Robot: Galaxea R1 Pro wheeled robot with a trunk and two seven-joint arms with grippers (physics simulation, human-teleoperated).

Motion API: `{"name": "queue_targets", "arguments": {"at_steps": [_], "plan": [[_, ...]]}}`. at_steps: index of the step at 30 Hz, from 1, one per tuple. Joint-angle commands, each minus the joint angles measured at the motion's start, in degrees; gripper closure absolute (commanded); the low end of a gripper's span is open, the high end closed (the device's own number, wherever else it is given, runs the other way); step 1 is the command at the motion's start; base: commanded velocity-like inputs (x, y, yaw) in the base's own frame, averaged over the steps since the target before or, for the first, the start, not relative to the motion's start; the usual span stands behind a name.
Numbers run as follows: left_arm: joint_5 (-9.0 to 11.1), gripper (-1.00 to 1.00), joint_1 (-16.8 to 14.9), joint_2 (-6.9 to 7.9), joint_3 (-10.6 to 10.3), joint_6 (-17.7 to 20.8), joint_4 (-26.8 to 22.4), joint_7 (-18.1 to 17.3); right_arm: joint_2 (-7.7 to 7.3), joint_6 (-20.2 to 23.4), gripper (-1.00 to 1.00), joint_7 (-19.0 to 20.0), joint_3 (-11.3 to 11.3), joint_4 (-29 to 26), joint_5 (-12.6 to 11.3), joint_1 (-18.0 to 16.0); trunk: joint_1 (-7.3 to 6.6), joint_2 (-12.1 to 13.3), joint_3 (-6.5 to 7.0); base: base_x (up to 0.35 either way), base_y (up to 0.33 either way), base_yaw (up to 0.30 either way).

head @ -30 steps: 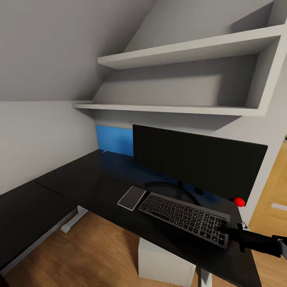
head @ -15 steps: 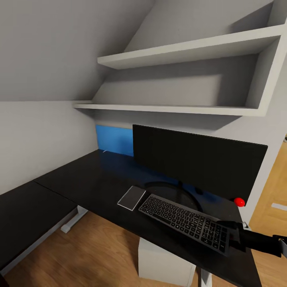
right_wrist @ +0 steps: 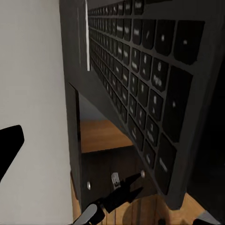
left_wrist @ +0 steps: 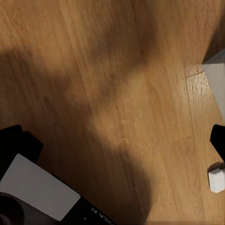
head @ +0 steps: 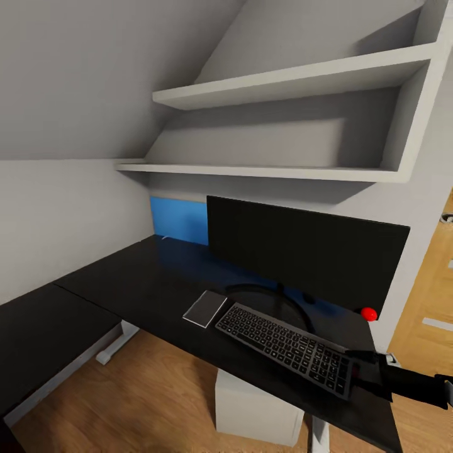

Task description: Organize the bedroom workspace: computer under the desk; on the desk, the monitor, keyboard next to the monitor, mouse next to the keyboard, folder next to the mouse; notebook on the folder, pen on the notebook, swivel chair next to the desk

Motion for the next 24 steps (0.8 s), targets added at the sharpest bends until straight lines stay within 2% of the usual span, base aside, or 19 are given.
{"name": "queue_targets", "arguments": {"at_steps": [1, 8, 17, 24], "plan": [[0.59, -1.0, 0.0, 0.08, -0.48, 0.06, -0.17, 0.51, -0.06, 0.24, -1.0, -0.79, -0.22, 0.45, -0.44, -0.07, -0.02, -0.04, -0.07, -0.113, -0.069, 0.0], [0.6, -1.0, 0.0, 0.05, -0.49, 0.06, -0.17, 0.49, -0.12, 0.22, -1.0, -3.75, -3.57, 1.11, -0.44, -0.07, -0.02, -0.04, -0.07, -0.037, -0.023, 0.0], [0.59, -1.0, 0.03, 0.0, -0.49, 0.06, -0.17, 0.62, -0.78, 0.17, -1.0, -5.09, -5.74, 1.18, -0.55, -0.16, -0.02, -0.04, -0.07, -0.004, -0.002, 0.0], [0.58, -1.0, 0.03, -0.01, -0.49, 0.06, -0.17, 0.71, -0.67, 0.07, -1.0, -5.14, -7.6, 0.81, -0.47, -0.17, -0.02, -0.04, -0.07, 0.0, 0.0, 0.0]]}}
